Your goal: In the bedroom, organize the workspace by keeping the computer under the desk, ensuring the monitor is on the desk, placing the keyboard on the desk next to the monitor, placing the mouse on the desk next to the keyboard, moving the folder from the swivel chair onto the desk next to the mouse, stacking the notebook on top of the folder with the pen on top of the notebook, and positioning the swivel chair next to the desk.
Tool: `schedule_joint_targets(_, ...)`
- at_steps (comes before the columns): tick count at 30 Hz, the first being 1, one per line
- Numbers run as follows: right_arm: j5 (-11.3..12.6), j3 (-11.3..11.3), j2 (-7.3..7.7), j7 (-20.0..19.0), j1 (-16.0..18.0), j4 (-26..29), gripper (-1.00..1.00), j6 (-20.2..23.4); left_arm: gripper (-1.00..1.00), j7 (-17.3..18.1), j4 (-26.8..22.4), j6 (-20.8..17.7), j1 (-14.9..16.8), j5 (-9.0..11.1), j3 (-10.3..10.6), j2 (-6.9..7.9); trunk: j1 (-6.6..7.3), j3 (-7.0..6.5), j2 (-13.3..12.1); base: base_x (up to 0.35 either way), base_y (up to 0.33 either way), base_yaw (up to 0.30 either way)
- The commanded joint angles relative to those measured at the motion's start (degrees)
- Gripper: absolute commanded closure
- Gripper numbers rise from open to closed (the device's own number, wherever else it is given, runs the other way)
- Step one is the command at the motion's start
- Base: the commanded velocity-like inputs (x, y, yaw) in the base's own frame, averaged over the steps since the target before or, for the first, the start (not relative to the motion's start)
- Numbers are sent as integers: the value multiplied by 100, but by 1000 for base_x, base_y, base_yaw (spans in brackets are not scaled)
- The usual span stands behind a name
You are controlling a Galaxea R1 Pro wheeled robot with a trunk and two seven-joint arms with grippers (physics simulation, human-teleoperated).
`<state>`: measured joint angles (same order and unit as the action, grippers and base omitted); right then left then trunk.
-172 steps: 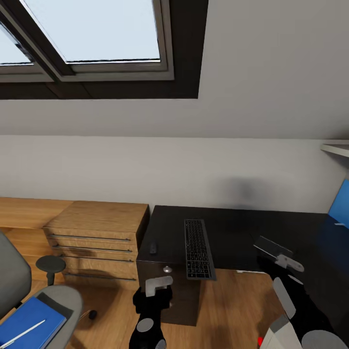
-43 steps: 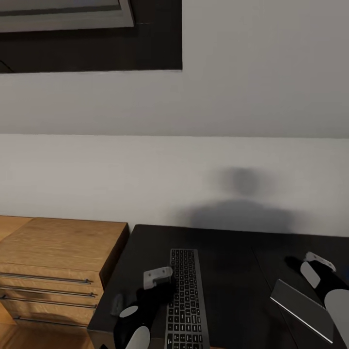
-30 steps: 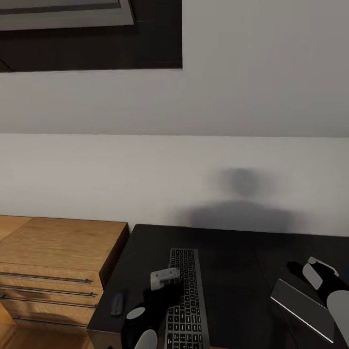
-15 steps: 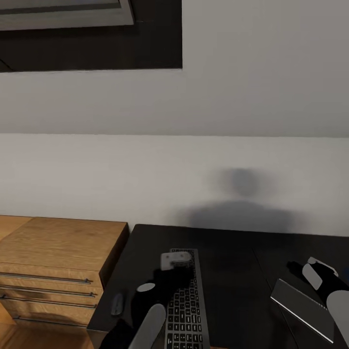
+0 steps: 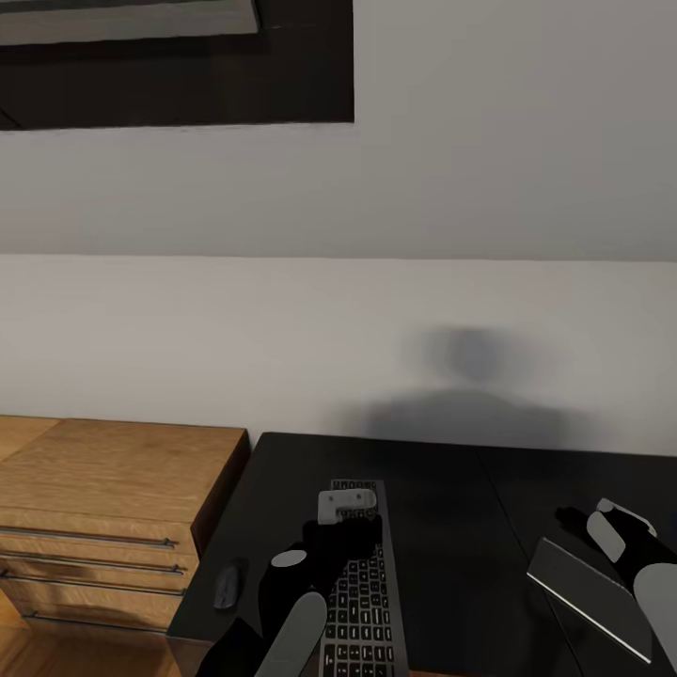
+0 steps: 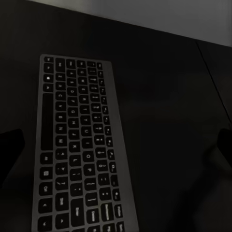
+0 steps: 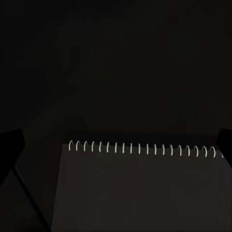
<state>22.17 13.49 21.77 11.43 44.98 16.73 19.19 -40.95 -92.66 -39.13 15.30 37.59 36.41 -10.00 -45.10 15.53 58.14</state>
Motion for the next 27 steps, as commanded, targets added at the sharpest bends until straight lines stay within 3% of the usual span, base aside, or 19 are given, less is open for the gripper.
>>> schedule_joint_targets(1,60,-4,1,34,2,13,-100,24,-100,-60,-6,-7,7,55,6,0,-23,26,47,0,0,0)
schedule_joint_targets(27,53,-4,3,41,2,15,-100,24,-100,-54,-6,-6,5,55,16,0,-594,493,1090,0,0,0)
